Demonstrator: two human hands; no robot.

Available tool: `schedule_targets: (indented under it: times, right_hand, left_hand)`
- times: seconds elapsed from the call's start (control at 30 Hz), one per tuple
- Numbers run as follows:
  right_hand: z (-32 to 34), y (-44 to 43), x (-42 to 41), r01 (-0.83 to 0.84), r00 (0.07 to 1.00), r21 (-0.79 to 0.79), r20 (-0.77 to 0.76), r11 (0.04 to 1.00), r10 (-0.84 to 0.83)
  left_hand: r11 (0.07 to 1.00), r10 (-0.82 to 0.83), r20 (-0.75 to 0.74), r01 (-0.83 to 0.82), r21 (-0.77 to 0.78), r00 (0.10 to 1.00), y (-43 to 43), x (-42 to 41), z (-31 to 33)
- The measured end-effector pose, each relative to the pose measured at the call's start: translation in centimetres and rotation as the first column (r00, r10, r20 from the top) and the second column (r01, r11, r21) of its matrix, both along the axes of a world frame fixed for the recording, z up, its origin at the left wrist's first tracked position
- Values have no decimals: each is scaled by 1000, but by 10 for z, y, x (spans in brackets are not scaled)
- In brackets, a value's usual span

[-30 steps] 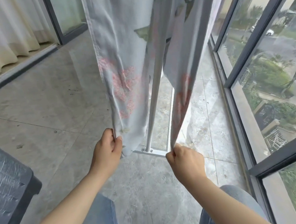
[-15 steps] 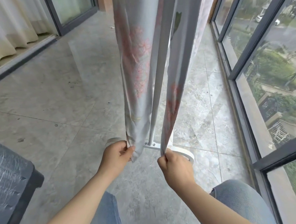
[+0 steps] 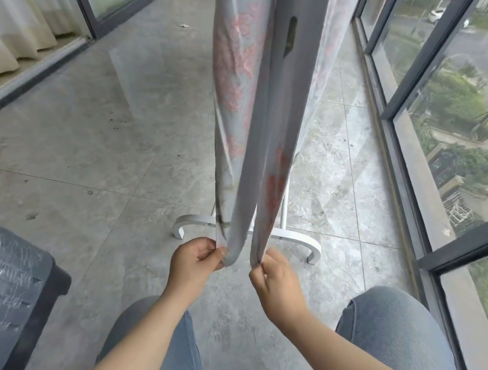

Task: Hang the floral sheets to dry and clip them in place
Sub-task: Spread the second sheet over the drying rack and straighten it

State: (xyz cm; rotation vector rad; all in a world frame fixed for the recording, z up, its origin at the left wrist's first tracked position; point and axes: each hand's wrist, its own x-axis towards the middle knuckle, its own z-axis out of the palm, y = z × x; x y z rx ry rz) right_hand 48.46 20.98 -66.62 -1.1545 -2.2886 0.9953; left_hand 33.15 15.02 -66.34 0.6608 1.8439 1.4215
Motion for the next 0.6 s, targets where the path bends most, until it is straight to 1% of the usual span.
schedule_targets:
  times: [0.1,0.17,0.2,0.27,0.33,0.37,0.5,0.6]
  right_hand:
    - [-6,2,0,-5,1000,-21,15,1000,6]
    - [-8,2,-1,-8,999,-43,32,999,9]
    - [-8,0,0,-14,999,-56,38,998,16]
    - [-8,-4,1,-26,999,-90,31,996,29]
    - [-5,-7,2,-28,1000,-146,-11,989,27]
    - [-3,-8,2,-28,999,-175,-26,984,24]
    - [9,-5,-1,-29,998,-270,-62,962,13]
    - [14,-3,-3,-49,998,-286,-55,957,34]
  left_hand:
    - [1000,7,24,-7,26,1000,-2,3,-3]
    - [999,16,11,-17,41,1000,0,5,-3]
    - [999,19,-14,-18,45,1000,0,5,-3]
    - [999,8,-116,-3,39,993,0,5,-6]
    - [1000,1,-216,3,19,976,-3,5,-8]
    - [1000,1,-231,2,14,973,-4,5,-9]
    - [1000,-18,-160,20,14,987,-6,13,-2]
    - [1000,5,-128,-5,4,992,-7,14,-3]
